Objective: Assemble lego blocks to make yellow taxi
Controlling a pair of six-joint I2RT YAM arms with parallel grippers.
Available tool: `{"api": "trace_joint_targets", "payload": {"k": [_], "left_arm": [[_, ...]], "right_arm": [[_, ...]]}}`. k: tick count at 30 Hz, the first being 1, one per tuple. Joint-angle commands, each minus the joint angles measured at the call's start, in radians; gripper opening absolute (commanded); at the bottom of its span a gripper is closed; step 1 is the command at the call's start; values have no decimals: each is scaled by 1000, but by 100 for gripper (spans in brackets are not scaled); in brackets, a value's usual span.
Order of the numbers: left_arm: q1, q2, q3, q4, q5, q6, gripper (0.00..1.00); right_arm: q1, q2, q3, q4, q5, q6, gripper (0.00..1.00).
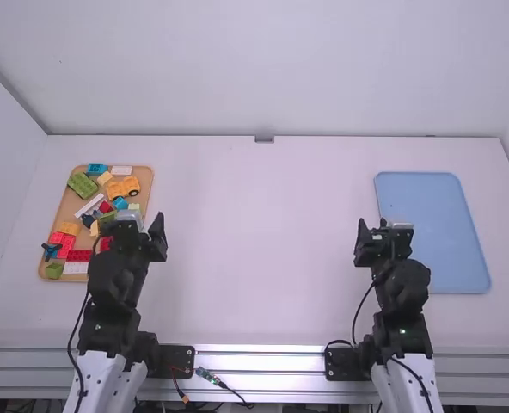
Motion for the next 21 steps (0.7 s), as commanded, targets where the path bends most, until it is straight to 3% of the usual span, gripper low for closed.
{"api": "trace_joint_targets", "payload": {"k": [1, 21], "left_arm": [[1, 42, 53, -7, 13, 0, 51], [-7, 371, 302, 16, 4, 9, 86]], "right_arm": [[7, 52, 56, 17, -15, 17, 51], [21, 401, 228, 125, -137, -20, 86]]}}
